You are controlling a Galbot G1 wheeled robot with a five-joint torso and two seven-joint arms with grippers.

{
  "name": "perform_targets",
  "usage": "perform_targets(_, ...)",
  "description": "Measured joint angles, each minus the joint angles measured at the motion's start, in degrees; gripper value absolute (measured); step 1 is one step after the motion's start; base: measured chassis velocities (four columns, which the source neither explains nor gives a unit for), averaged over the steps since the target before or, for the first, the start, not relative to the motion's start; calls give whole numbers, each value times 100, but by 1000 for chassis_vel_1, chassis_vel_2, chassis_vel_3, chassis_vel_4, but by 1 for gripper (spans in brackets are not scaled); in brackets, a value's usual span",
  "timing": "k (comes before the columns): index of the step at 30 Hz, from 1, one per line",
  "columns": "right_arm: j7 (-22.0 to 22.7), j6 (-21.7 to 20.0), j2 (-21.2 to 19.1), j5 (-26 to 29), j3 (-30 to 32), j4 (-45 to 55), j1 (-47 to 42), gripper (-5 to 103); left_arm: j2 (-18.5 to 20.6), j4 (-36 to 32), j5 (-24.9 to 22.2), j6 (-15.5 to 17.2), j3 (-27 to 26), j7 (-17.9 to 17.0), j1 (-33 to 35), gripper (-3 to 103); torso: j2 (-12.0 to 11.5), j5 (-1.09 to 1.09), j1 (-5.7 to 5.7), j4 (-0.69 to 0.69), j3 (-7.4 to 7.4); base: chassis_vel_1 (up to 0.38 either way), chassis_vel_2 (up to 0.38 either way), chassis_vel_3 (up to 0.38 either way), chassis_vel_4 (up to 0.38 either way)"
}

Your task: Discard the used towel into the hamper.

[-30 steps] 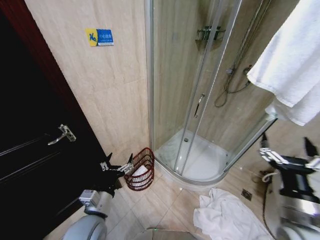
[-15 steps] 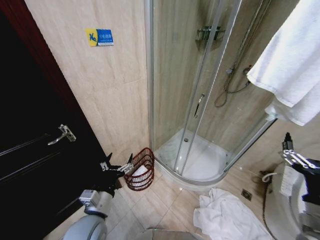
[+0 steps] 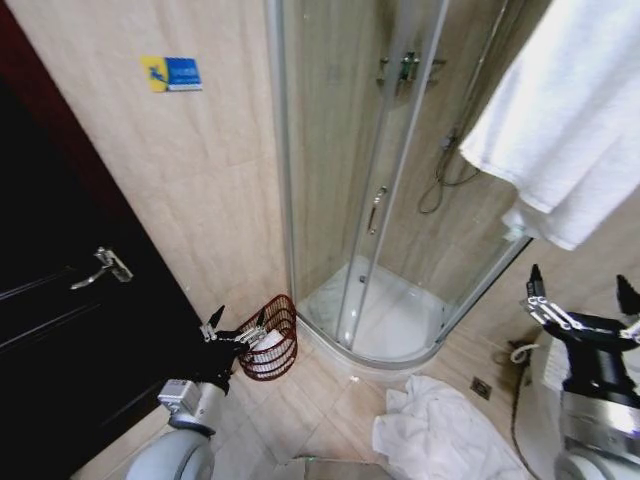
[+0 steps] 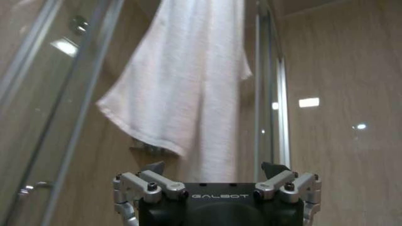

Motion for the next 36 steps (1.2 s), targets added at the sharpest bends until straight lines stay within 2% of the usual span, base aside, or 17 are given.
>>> perform_targets(3,4,19,-20,-2,-2,1,8,100,1,0,0,0,1,1,-1,100,0,-7,1,-3,0,-244,-265,253,259)
perform_targets(5,10,72,-59,-5,-23,0,40,100,-2,1,-1,0,2,2,0,100,0,2,0,-1,0,-248,-252,222,230)
perform_targets(8,7,108,-131,22,-30,0,122,100,-2,1,-1,0,2,3,0,100,-1,-2,2,-3,0,-190,-218,169,159)
perform_targets(10,1,116,-197,59,-19,-1,169,100,-1,0,0,0,2,3,-1,100,-1,1,2,-2,0,-37,-121,122,-1)
perform_targets(13,-23,120,-366,169,66,0,261,100,-1,1,0,0,1,2,0,100,0,-7,0,3,0,11,-10,25,5)
perform_targets(20,-90,123,-639,430,306,0,329,100,2,1,-1,0,-1,1,0,100,0,-4,-1,-3,-1,61,38,-68,-26)
perform_targets(31,-90,-21,-1549,1547,1612,1,772,100,0,0,-1,1,1,1,0,100,-1,-2,0,-2,0,-1,14,39,31)
perform_targets(36,-55,-103,-1864,1819,1894,2,952,100,0,0,-1,1,1,1,0,100,-1,-4,0,-1,0,74,61,64,63)
